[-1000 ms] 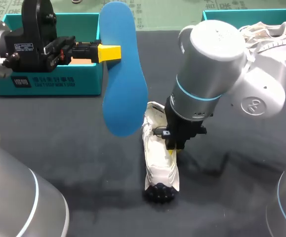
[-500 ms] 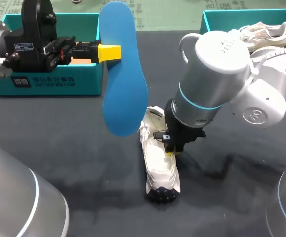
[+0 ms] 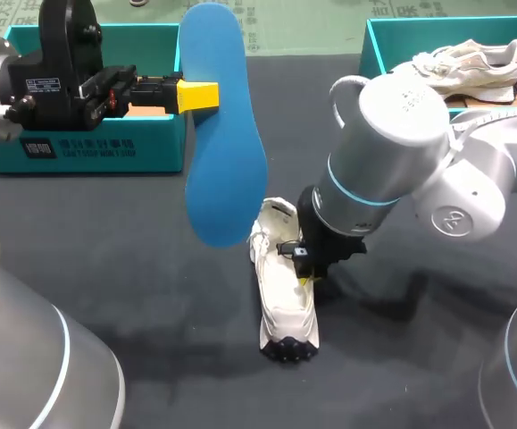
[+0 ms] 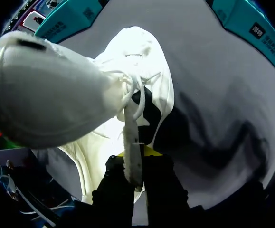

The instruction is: Take the shoe out of the shoebox, open the shoe tongue, remove and reinsert the insole, then place the shoe into the shoebox

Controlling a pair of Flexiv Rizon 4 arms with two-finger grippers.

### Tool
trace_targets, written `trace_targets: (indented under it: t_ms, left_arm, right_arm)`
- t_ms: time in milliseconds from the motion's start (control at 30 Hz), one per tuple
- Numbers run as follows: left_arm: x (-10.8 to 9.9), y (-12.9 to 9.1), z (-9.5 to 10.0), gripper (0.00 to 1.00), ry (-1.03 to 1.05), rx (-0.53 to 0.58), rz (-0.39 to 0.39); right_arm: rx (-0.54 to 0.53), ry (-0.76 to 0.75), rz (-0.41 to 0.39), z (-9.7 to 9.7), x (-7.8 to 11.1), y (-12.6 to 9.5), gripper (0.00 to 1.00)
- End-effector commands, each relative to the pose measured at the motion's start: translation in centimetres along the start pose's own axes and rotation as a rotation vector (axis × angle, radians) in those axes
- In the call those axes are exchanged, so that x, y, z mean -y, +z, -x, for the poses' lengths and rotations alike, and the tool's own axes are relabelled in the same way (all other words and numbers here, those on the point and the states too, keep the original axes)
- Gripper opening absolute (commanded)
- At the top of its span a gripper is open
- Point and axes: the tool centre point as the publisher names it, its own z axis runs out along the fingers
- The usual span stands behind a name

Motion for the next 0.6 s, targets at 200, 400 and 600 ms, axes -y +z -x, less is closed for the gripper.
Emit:
trace_targets:
  t_ms: [200, 400, 600]
  left_arm:
    - [0.0, 0.1, 0.1, 0.0, 0.0, -0.001, 0.002]
    - [0.0, 0.1, 0.1, 0.0, 0.0, -0.001, 0.002]
    - [0.0, 0.1, 0.1, 0.0, 0.0, -0.001, 0.002]
  right_arm:
    - [-0.007, -0.006, 0.001, 0.1, -0.4, 0.8, 0.0]
    - [-0.009, -0.005, -0.011, 0.2, -0.6, 1.4, 0.0]
    - [-0.033, 0.003, -0.017, 0.3, -0.5, 1.5, 0.1]
